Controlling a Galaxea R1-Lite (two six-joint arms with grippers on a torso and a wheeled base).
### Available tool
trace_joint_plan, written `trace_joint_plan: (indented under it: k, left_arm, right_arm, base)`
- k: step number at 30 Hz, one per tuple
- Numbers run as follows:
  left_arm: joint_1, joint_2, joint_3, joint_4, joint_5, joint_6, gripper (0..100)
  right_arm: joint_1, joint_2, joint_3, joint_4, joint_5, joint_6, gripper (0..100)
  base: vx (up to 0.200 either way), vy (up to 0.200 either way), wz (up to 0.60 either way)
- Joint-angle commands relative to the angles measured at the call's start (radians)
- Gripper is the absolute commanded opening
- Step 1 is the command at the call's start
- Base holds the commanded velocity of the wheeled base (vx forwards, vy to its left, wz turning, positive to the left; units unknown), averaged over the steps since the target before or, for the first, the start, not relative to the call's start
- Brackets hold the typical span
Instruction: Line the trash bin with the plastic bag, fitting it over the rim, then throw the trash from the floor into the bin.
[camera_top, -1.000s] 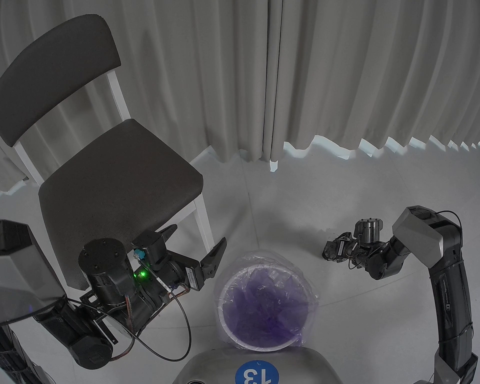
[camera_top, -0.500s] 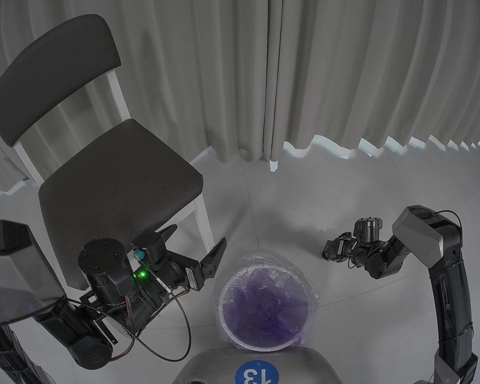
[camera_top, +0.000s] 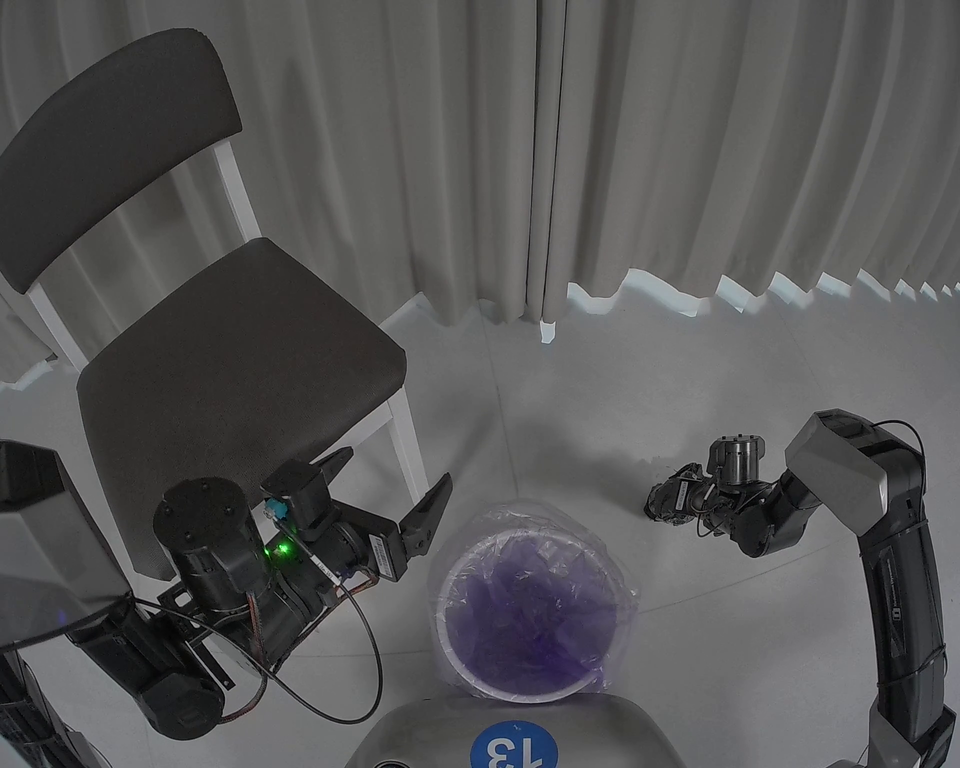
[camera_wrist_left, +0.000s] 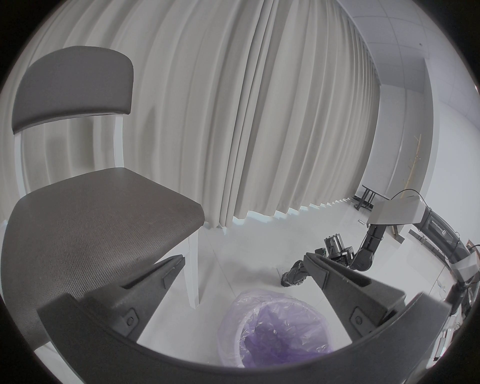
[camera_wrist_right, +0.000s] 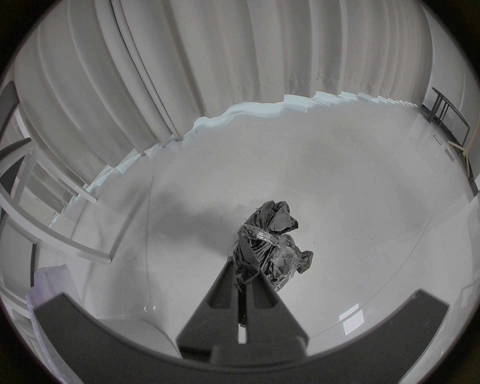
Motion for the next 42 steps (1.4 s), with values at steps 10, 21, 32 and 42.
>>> trace_joint_plan:
  k: [10,21,32,42]
  left_arm:
    - [-0.001,-0.005,0.005,-0.001,-0.001,0.001,100]
    - [-0.001,-0.008,0.005,-0.001,-0.001,0.001,100]
    - [-0.001,-0.008,0.005,-0.001,0.001,0.002,100]
    - [-0.003,-0.017,0.004,-0.001,0.004,0.019,100]
  right_arm:
    - [0.003,-0.064,0.028,0.006,0.001,0.006,0]
    - [0.063,-0.318,0.186,0.008,0.009,0.028,0]
    - [0.207,-0.584,0.372,-0.055,-0.005,0.052,0]
    - [0.370,-0.849,0.507,-0.074,-0.057,0.054,0]
  base:
    - [0.000,0.000,0.00]
    - [0.000,0.000,0.00]
    - [0.000,0.000,0.00]
    - [0.000,0.000,0.00]
